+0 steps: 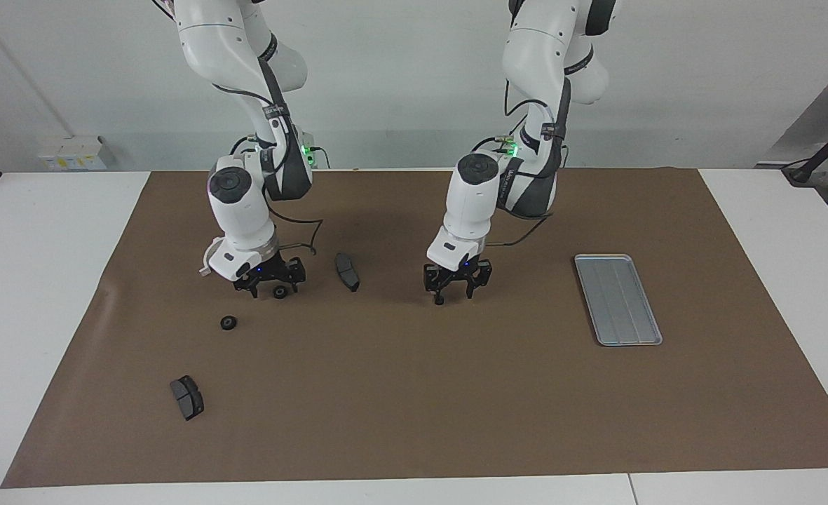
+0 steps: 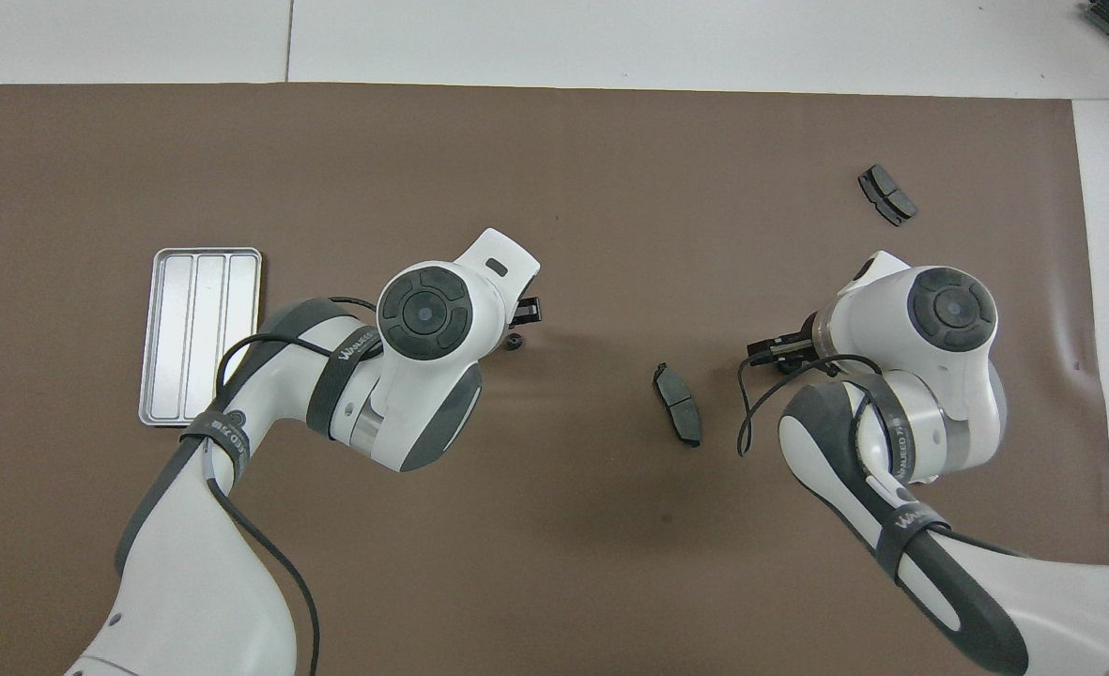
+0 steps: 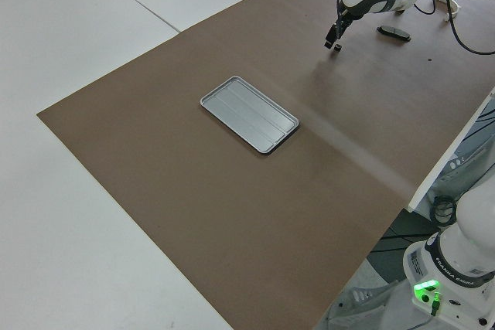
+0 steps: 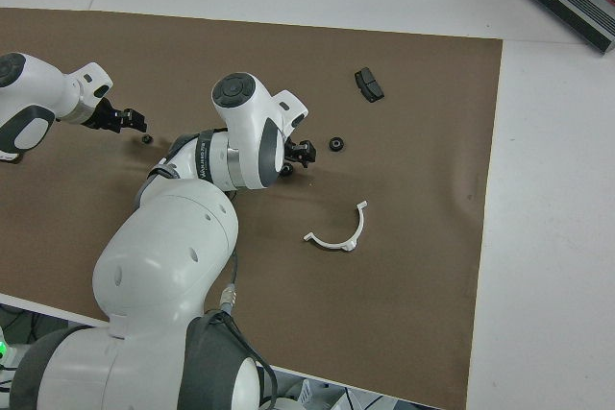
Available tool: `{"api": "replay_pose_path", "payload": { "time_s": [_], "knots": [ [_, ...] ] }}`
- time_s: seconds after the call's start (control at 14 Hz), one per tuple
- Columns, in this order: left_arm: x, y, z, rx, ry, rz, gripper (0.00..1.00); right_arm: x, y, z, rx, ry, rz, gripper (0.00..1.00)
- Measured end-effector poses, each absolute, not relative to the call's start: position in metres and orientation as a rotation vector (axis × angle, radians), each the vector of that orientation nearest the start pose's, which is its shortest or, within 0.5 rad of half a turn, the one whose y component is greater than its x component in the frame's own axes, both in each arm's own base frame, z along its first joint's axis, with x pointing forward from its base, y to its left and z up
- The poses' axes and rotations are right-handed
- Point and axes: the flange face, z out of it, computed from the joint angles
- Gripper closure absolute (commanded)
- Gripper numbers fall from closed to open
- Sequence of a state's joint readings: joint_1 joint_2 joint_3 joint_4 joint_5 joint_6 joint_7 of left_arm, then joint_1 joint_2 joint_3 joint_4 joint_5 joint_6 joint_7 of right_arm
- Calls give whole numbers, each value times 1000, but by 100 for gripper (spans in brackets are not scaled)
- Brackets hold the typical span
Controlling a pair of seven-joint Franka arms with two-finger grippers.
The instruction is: Pick bearing gear from pile to tray
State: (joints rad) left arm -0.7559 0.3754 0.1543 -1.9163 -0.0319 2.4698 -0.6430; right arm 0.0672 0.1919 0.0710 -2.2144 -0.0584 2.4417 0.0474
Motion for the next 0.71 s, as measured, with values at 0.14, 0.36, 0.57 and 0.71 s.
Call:
{"api": "replay_pose_path", "payload": {
  "time_s": [0.14,0.36,0.57,0.71],
  "knots": [
    [520,-378,305,-3213,-70,-283,25,544,76,291,-3154,-212,-71,26],
    [517,-383,299,-3213,-68,-286,32,541,76,286,-3152,-214,-76,40],
    [517,-383,298,-3213,-68,-285,47,540,78,286,-3150,-217,-78,80],
    [517,-383,297,-3212,-66,-283,49,540,80,287,-3149,-222,-80,95]
  ]
}}
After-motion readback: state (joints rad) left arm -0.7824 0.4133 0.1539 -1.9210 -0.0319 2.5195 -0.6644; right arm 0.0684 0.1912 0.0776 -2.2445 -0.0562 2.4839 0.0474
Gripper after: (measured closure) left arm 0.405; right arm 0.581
